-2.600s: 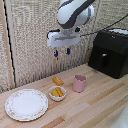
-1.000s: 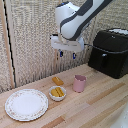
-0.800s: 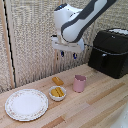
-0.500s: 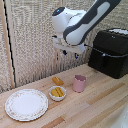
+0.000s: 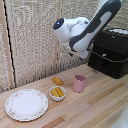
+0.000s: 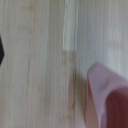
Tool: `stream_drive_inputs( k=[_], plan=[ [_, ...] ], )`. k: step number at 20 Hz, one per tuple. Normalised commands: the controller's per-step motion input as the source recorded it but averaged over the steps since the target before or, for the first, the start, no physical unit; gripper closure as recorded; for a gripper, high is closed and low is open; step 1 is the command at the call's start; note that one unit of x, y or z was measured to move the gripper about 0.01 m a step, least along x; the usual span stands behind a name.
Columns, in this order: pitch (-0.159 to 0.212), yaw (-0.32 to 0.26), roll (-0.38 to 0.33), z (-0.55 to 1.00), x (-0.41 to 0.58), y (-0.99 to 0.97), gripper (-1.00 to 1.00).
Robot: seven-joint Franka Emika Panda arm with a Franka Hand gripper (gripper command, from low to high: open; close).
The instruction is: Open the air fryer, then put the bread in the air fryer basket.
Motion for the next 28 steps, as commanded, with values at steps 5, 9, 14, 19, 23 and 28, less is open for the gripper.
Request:
stream_drive_inputs(
  k=[5,9,14,19,23,28],
  plan=[
    [-0.064,-0.009,-0.125,-0.24,0.0,-0.54,-1.0],
    [-0.076,0.0,-0.127,-0.23,-0.034,-0.56,-1.0],
    [-0.092,0.049,-0.163,-0.18,-0.117,-0.6,-1.0],
    [-0.08,0.111,-0.199,-0.15,-0.231,-0.62,-1.0],
    [-0.032,0.14,-0.218,-0.12,-0.287,-0.5,-1.0],
    [0.006,0.14,-0.177,-0.14,-0.377,-0.45,-1.0]
  ],
)
